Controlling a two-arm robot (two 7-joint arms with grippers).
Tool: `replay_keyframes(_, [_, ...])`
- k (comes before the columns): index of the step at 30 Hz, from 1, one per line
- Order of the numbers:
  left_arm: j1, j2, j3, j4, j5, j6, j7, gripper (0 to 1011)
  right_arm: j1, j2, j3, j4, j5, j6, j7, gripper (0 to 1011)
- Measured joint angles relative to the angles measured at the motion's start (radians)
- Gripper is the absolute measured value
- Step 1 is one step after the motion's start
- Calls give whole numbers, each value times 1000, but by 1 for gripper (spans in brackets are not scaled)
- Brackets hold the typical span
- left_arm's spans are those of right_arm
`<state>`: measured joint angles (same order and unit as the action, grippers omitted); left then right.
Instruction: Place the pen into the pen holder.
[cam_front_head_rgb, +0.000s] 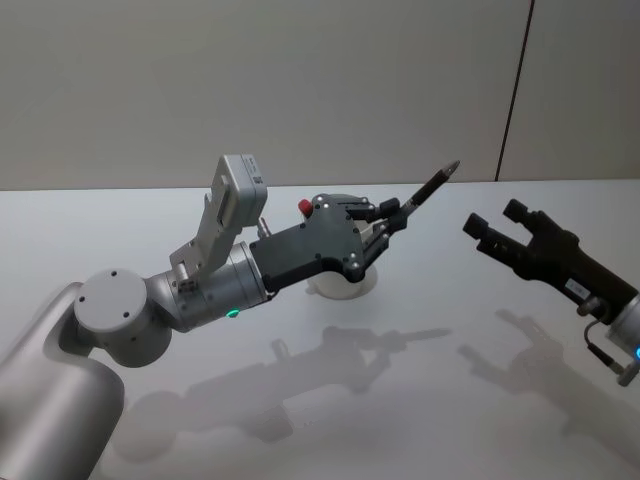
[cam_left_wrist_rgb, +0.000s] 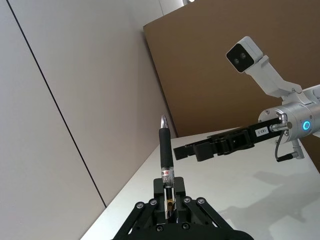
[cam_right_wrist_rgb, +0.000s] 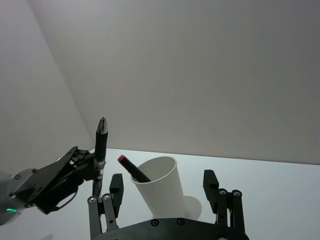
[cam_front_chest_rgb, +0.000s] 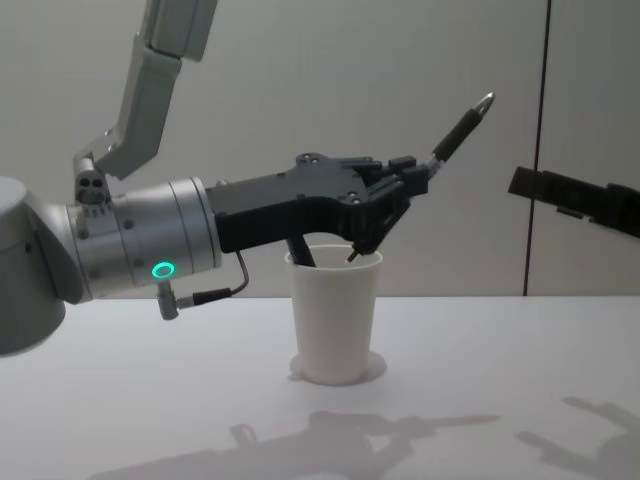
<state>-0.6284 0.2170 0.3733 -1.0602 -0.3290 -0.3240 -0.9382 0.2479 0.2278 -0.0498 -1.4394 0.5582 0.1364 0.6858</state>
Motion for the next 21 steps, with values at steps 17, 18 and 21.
replay_keyframes(17, [0, 0, 0, 0, 0, 0, 0, 120, 30, 15, -7, 59, 99, 65, 134, 1002])
replay_keyframes(18, [0, 0, 0, 0, 0, 0, 0, 120, 30, 15, -7, 59, 99, 65, 134, 1002])
replay_keyframes(21, [0, 0, 0, 0, 0, 0, 0, 120, 38, 17, -8, 76, 118, 72, 161, 1002])
